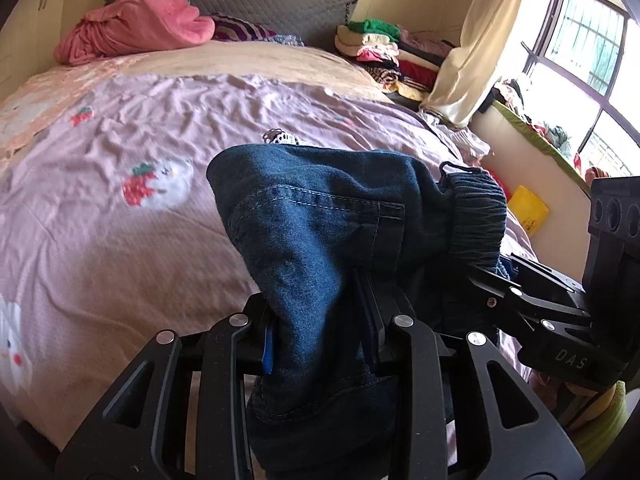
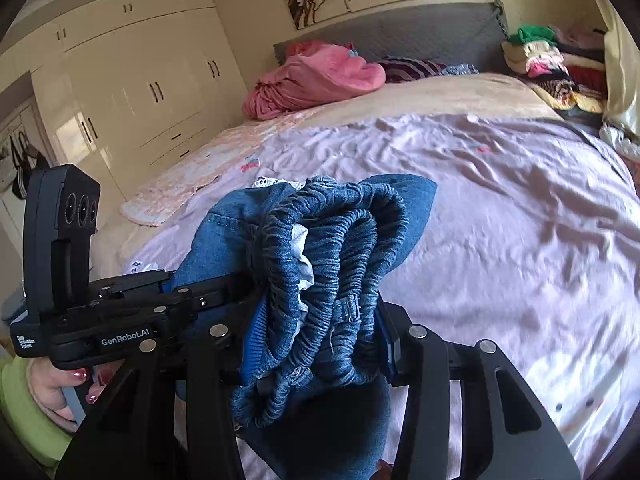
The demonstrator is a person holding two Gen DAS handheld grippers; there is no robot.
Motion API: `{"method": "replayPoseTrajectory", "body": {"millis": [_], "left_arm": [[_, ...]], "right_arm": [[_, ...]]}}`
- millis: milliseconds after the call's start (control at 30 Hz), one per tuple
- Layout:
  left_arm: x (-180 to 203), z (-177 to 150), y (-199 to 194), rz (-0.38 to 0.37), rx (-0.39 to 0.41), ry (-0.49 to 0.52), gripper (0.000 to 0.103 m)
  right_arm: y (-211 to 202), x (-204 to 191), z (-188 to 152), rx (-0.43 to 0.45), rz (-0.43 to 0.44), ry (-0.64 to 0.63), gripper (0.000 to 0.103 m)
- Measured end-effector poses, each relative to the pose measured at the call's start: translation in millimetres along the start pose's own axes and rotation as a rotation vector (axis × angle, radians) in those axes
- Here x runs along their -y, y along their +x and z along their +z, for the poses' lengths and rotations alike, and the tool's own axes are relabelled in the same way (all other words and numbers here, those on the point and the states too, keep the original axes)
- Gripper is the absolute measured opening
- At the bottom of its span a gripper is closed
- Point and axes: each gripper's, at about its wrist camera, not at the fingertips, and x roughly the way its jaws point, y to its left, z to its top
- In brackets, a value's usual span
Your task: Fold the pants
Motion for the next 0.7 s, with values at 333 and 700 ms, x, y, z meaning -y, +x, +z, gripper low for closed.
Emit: {"method": "replayPoseTrajectory", "body": {"millis": [333,700], "left_arm": [[-16,29,-6,0.021,0.047,-0.006,0.024],[-32,62,16,0.069,0.077,0.015,0.024]], "right_arm": [[16,-7,32,0.023,0.012,-0.049,0.043],[56,4,65,0.037,0.006,-0.074,0.043]]}}
